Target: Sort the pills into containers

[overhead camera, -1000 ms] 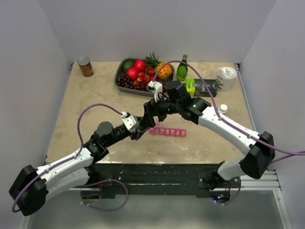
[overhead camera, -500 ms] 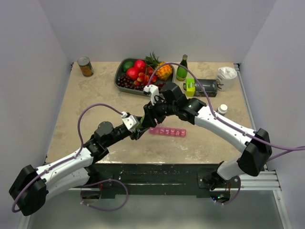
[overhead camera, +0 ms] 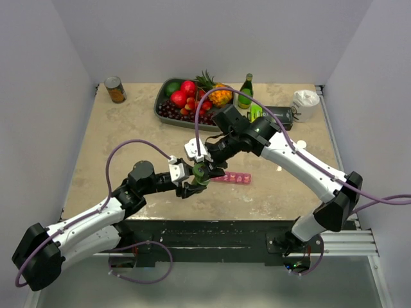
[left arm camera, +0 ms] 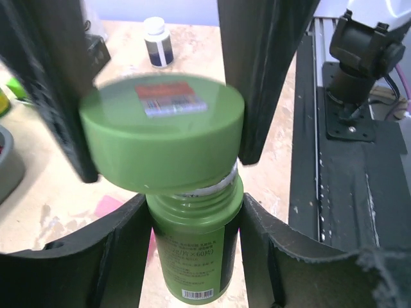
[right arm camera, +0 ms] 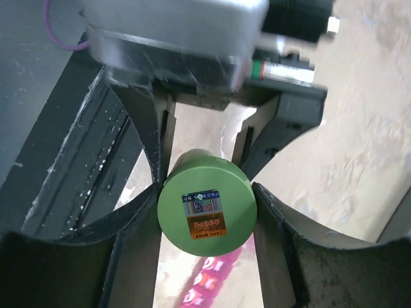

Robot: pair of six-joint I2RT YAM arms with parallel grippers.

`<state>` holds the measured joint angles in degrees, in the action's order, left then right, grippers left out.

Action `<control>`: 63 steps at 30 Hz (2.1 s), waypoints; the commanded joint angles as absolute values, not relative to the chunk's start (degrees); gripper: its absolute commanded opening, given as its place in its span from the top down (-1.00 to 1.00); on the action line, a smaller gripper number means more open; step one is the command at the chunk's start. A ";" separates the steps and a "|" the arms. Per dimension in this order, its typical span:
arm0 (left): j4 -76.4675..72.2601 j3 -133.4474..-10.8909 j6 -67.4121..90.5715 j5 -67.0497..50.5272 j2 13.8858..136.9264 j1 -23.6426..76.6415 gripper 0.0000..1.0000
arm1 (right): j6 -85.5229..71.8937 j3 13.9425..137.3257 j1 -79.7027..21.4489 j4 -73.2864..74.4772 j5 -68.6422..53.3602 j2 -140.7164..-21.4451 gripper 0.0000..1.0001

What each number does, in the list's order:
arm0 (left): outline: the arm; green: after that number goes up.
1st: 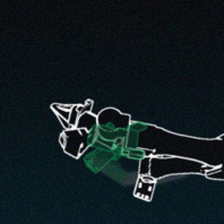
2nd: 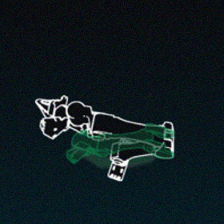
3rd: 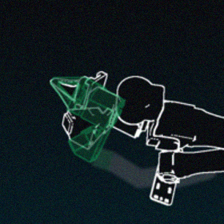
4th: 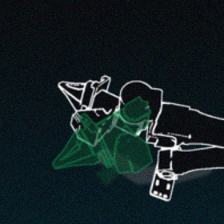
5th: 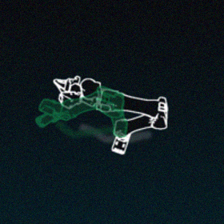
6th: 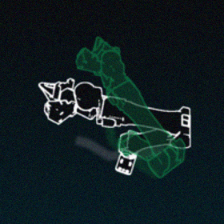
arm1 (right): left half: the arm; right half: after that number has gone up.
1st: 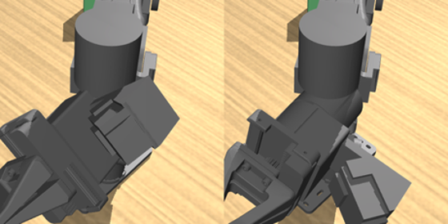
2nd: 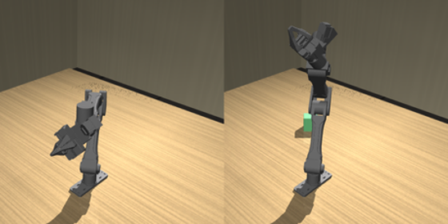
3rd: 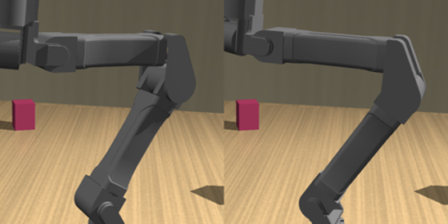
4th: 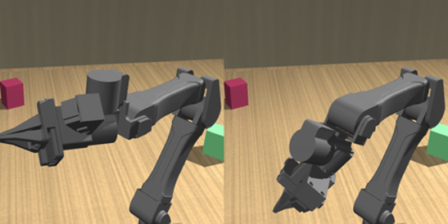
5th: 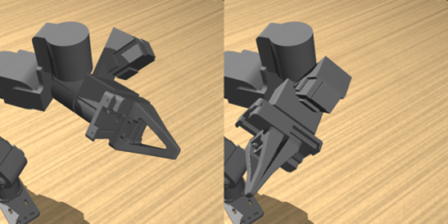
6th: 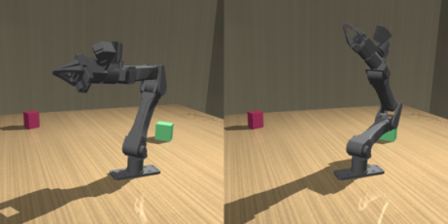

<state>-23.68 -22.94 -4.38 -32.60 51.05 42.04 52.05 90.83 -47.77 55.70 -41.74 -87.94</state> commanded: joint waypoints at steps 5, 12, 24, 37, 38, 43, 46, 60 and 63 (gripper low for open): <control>-24.35 -22.68 -4.57 -31.03 45.62 41.13 1.00 | 55.32 96.34 -45.54 60.67 -45.80 -89.40 0.88; -29.17 -18.73 -1.23 -25.23 42.45 41.13 1.00 | 26.32 80.17 -30.88 34.40 -27.62 -86.04 0.70; -34.19 -15.74 3.33 -22.59 41.84 41.13 1.00 | 23.20 70.40 -17.76 23.82 -13.89 -102.90 0.58; -48.16 -9.41 10.72 -20.22 43.77 41.05 1.00 | 25.22 69.79 -15.82 24.26 -16.00 -105.56 -0.53; -48.43 -9.14 11.07 -19.87 43.86 41.04 1.00 | 25.66 69.61 -15.82 24.26 -16.00 -103.90 -0.57; -49.65 -8.88 12.21 -16.71 43.24 41.04 1.00 | 28.38 69.08 -15.82 25.57 -18.70 -97.48 -0.79; -53.85 -8.70 15.90 -11.96 43.50 41.04 1.00 | 35.30 68.91 -15.73 29.60 -29.99 -92.30 -0.88; -61.42 -20.03 29.00 4.74 52.37 42.09 1.00 | 34.33 71.48 -29.52 28.46 -59.02 -79.40 -0.98; -63.80 -21.00 29.18 6.85 53.96 42.89 1.00 | 23.23 68.38 -32.25 15.22 -55.13 -77.87 -0.98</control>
